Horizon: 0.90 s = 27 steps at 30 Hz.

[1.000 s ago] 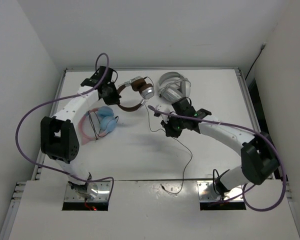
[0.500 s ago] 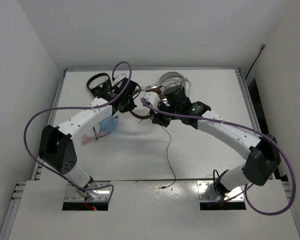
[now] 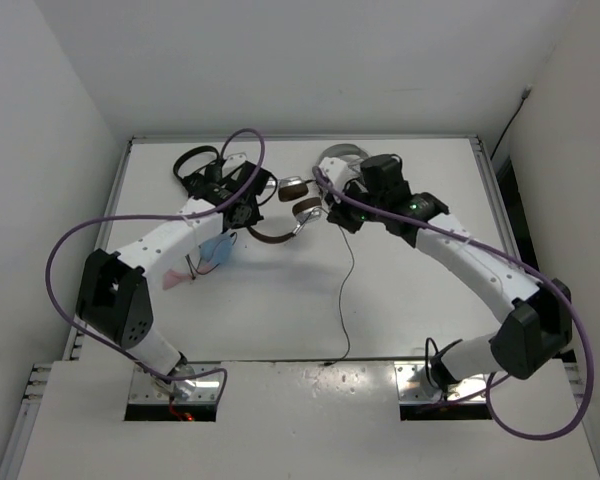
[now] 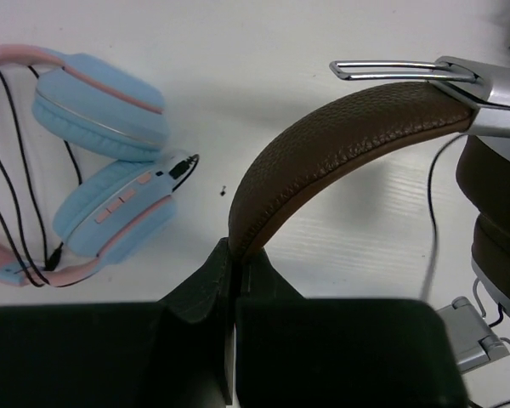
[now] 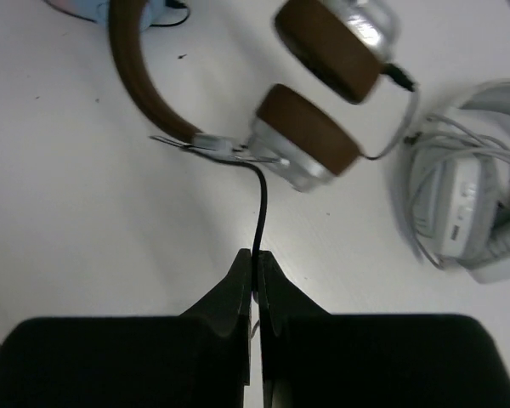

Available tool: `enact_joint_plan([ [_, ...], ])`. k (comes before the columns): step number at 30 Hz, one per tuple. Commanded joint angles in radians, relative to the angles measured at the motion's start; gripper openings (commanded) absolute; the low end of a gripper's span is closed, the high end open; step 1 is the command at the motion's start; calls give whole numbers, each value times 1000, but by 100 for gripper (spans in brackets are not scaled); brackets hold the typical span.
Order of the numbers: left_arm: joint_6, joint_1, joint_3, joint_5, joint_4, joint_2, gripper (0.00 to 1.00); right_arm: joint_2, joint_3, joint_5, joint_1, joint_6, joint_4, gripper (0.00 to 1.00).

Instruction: Wrap the headphones

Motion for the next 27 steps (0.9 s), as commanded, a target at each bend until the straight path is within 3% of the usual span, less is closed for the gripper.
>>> enact_joint_plan([
  [1,66,13,-24,-16,55,-76,0,-76,28,-9,-58,10,21,0],
  [6,237,-6,-55,-42,55,-55,0,-112,79,-29,-100,19,21,0],
  [7,273,-33,-55,-112,55,-44,0,-112,88,-62,-100,19,21,0],
  [16,324,-47,-109,-209,73,46,0,-205,130,-95,-89,97,93,0],
  [27,478,2,-147,94,136,22,0,-262,117,-86,-89,129,162,0],
])
